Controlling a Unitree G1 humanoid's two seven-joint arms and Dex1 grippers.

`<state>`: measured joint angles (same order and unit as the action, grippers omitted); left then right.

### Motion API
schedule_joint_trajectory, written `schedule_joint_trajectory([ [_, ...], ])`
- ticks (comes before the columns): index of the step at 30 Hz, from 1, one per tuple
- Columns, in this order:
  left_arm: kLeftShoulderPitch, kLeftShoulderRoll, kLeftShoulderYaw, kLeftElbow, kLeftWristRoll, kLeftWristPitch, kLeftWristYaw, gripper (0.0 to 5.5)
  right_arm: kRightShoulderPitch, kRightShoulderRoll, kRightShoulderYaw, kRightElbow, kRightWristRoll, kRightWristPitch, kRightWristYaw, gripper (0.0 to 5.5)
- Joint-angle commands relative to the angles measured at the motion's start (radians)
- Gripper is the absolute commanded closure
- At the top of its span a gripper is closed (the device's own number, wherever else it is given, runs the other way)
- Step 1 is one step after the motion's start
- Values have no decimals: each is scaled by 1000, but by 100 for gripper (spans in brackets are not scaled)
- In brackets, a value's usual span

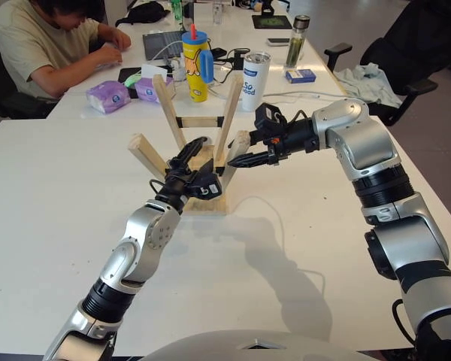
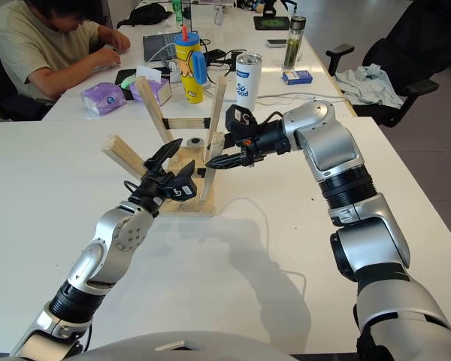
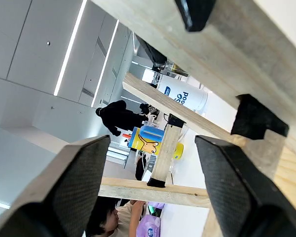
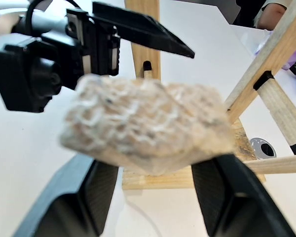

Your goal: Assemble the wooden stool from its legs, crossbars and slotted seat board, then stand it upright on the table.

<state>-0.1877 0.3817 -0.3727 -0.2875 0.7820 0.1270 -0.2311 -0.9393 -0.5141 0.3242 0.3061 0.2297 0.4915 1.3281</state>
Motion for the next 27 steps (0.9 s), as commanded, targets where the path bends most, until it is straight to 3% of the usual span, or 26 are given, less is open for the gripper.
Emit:
schedule_joint_trajectory([
  [1, -19, -100, 102, 20, -201, 101, -76, 225, 49, 24, 53, 33, -52, 13, -24, 345],
  [5, -36, -211, 273, -76, -472, 124, -57, 225, 67, 53, -11, 41, -25, -61, -79, 345],
  [9, 139, -203, 340, -166, -678, 59, -132, 225, 95, 83, -84, 24, 5, -165, -135, 345],
  [13, 345, -140, 315, -240, -769, -26, -221, 225, 112, 99, -158, 9, 45, -166, -181, 345],
  [15, 384, -124, 310, -220, -785, -39, -235, 225, 128, 96, -173, -16, 54, -144, -189, 297],
  [18, 385, -115, 295, -142, -783, -38, -234, 225, 150, 88, -174, -52, 55, -119, -202, 246],
  [27, 255, -170, 226, 137, -706, 84, -125, 225, 266, 8, -122, -171, 41, -59, -151, 243],
])
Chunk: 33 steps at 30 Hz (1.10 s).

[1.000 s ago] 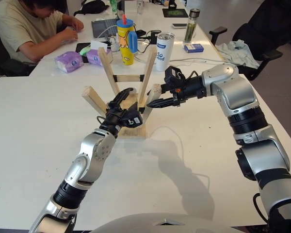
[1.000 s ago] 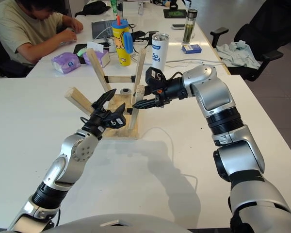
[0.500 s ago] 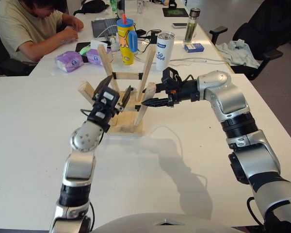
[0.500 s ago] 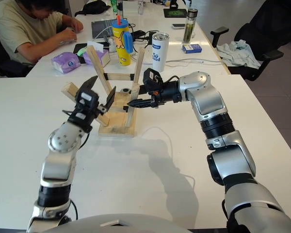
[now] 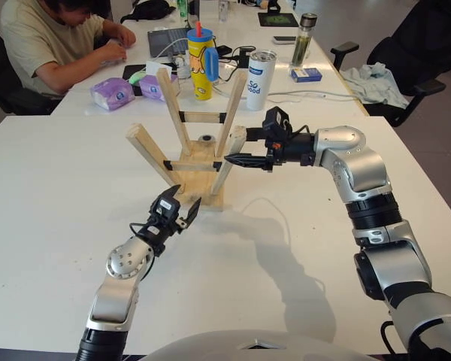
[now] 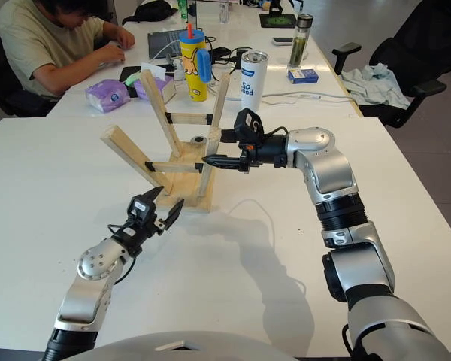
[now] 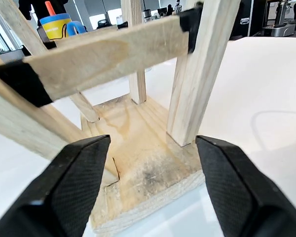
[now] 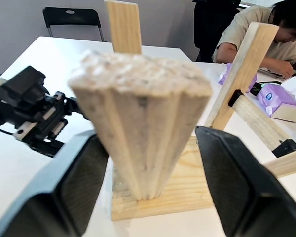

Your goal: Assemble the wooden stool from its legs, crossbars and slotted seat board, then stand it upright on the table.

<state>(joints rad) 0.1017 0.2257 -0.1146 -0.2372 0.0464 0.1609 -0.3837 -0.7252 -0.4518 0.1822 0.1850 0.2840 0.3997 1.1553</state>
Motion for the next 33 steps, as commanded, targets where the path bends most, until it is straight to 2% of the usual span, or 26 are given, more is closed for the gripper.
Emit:
schedule_joint_trajectory([
  [1, -41, -23, -38, 111, 31, 61, 37, 225, 52, -60, 10, -49, -13, 35, 13, 243],
  [5, -77, -43, -60, 197, 57, 90, 76, 225, 30, -84, -36, -33, 10, 40, 2, 243],
  [10, -86, -54, -54, 246, 42, 127, 87, 225, -77, -60, -220, -50, 203, 152, -32, 243],
  [15, -60, -42, -77, 251, 47, 146, 64, 225, -268, 103, -431, -109, 469, 206, -272, 243],
  [17, -60, -37, -88, 259, 52, 150, 57, 225, -307, 158, -469, -135, 534, 211, -365, 243],
  [20, -66, -33, -93, 267, 53, 150, 56, 225, -261, 211, -394, -193, 520, 232, -427, 243],
  [22, -71, -32, -94, 274, 51, 150, 57, 225, -149, 276, -270, -187, 453, 265, -491, 243],
  [23, -74, -33, -94, 280, 50, 150, 57, 225, -68, 293, -169, -148, 381, 285, -526, 243],
  [25, -86, -37, -96, 291, 47, 150, 56, 225, 92, 288, 35, -22, 186, 261, -596, 243],
  [26, -94, -38, -99, 297, 47, 151, 54, 225, 155, 284, 85, 19, 137, 262, -613, 243],
  [28, -103, -40, -104, 299, 46, 155, 52, 225, 206, 280, 106, 42, 85, 211, -633, 243],
  [33, -94, -51, -107, 303, 42, 154, 61, 225, 52, 323, -117, 0, 175, 35, -656, 243],
])
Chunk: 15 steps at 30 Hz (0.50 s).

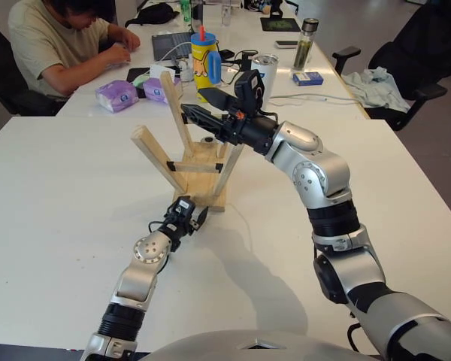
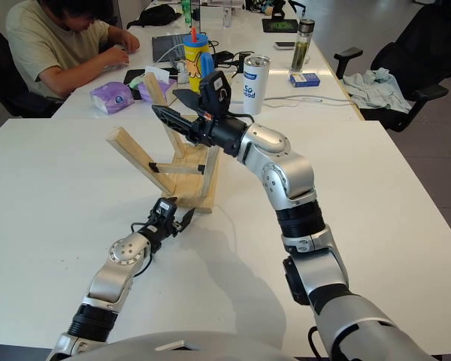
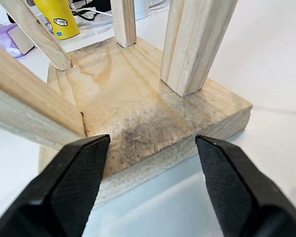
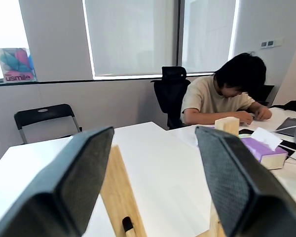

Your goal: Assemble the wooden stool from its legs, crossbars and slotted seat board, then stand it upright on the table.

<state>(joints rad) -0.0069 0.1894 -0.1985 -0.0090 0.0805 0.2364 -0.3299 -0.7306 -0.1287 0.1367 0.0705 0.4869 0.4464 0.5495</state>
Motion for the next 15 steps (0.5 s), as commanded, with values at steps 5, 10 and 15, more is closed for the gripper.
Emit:
schedule_joint_trajectory([
  [5, 15, -45, 13, -12, -43, 11, 20, 225, -54, -61, -214, 98, 21, -92, -33, 243],
  [10, 127, -8, 37, -304, -94, -131, -15, 225, 43, -55, -282, -3, -18, -74, -183, 243],
  [15, 392, 56, 173, -467, -142, -208, -12, 225, 335, 9, -293, -182, -88, 24, -418, 243],
])
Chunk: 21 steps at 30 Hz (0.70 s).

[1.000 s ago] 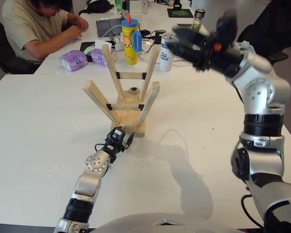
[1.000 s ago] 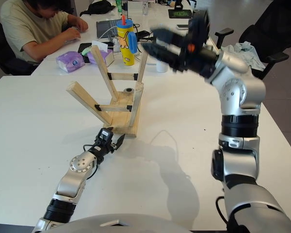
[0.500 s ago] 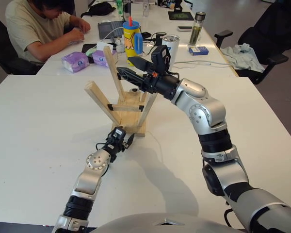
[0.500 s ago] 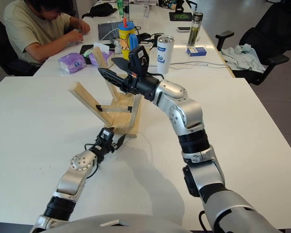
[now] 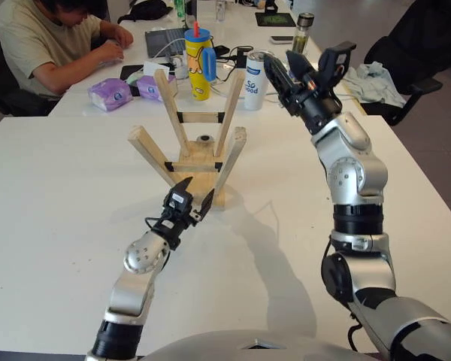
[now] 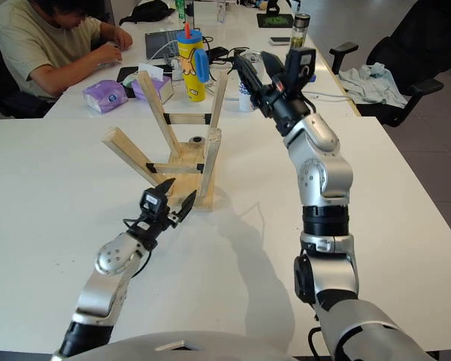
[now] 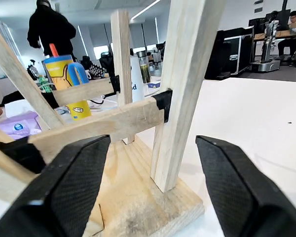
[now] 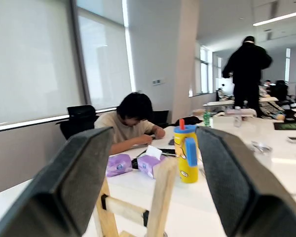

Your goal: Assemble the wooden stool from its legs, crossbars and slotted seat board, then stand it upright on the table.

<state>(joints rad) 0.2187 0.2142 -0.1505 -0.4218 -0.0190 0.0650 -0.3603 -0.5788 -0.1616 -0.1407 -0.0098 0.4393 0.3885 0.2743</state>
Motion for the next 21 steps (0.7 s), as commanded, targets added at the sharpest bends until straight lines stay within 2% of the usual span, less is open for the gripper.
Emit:
schedule_joint_trajectory([
  [1, 195, 24, 187, -49, -67, -46, 41, 225, 239, 46, -25, -133, -55, 101, -179, 243],
  [4, 173, -1, 314, 1, -129, -5, 115, 225, 328, 48, -16, -198, -99, 123, -237, 243],
  [6, 60, -9, 390, 42, -150, 59, 205, 225, 365, 77, 8, -254, -97, 132, -258, 243],
  [8, -100, 11, 403, 72, -125, 111, 263, 225, 376, 101, 45, -305, -118, 138, -284, 243],
  [10, -236, 31, 391, 110, -99, 168, 296, 225, 371, 119, 66, -334, -137, 148, -310, 243],
  [12, -324, 47, 330, 166, -59, 221, 283, 225, 354, 145, 110, -346, -139, 169, -316, 243],
  [16, -329, 32, 157, 190, 13, 264, 231, 225, 305, 182, 394, -313, -159, 212, -184, 243],
  [19, -289, 20, 131, 195, 25, 318, 229, 225, 310, 144, 383, -267, -185, 242, -170, 243],
  [21, -257, 30, 175, 213, 24, 343, 245, 225, 313, 106, 335, -241, -192, 259, -164, 243],
])
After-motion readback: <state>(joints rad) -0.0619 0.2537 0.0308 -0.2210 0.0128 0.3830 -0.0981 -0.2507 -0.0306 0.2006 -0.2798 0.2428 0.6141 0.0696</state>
